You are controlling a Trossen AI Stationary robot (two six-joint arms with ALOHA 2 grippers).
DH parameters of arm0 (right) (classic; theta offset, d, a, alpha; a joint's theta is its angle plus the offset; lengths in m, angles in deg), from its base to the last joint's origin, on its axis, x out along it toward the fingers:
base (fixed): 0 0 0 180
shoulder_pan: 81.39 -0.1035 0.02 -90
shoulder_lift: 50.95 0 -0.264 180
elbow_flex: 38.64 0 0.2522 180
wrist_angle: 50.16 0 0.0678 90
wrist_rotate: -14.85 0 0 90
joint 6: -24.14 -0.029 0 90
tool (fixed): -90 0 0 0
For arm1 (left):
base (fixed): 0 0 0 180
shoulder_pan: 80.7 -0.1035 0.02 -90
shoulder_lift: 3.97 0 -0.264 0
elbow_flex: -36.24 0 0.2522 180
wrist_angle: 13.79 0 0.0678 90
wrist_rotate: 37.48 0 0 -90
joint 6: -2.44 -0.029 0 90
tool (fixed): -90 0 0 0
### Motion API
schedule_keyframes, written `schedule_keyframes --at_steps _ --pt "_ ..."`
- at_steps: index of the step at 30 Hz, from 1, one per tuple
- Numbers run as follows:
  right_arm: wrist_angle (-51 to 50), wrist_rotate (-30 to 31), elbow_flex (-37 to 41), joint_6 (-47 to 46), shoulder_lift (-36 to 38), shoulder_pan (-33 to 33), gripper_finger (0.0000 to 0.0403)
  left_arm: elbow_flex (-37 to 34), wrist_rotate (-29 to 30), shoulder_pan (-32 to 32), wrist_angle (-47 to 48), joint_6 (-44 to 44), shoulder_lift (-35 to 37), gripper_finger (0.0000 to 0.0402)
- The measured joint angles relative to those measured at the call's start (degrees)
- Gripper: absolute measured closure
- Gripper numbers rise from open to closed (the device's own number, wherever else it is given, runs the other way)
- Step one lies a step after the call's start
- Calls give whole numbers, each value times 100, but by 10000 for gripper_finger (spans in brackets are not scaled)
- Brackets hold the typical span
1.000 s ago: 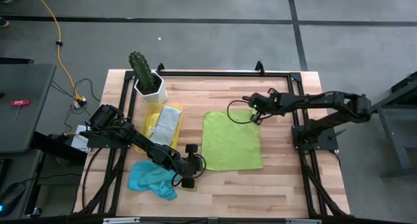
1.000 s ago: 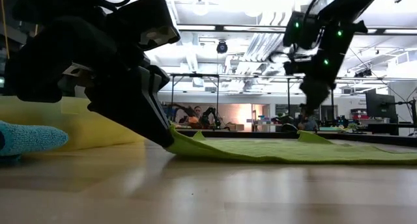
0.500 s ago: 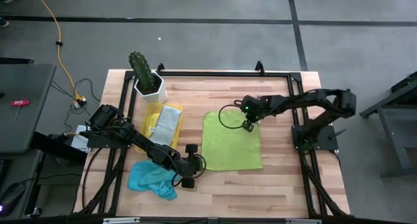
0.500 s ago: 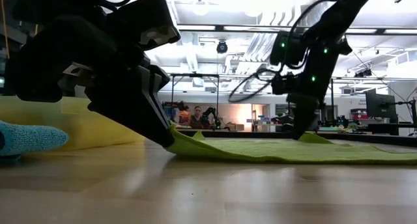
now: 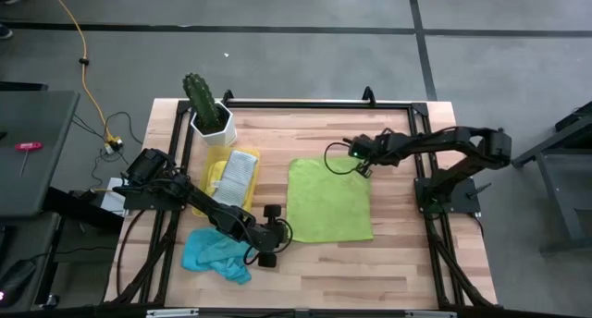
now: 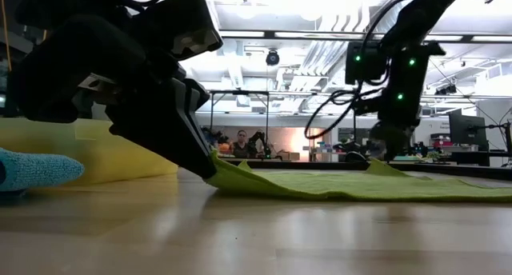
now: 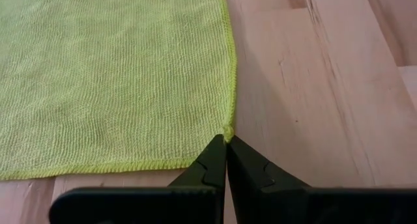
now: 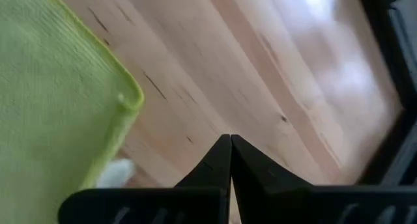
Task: Fold microfiber towels
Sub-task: Fold the green microfiber towel
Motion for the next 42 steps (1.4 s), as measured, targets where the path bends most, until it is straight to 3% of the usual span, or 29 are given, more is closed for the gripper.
schedule_keyframes --at_steps 7,16,19,25,30,38,42 --pt "-363 298 70 -398 1068 -900 403 0 -13 0 -40 0 0 400" --pt "1843 -1224 1367 -1379 2601 -3196 403 0 -13 0 -54 0 0 400" --pt "2358 -1246 1537 -1774 2674 -4014 403 0 -13 0 -51 2 0 400" --pt "2047 -465 921 -1942 2047 -5207 403 0 -13 0 -51 2 0 400" --pt "1436 -479 258 -1957 1172 -5592 403 0 -13 0 -46 2 0 400" --pt "26 -1583 -632 -2729 -64 -5659 397 0 -13 0 -53 2 0 400" --pt "-434 -1983 -948 -2805 -530 -5659 358 0 -13 0 -53 11 0 400"
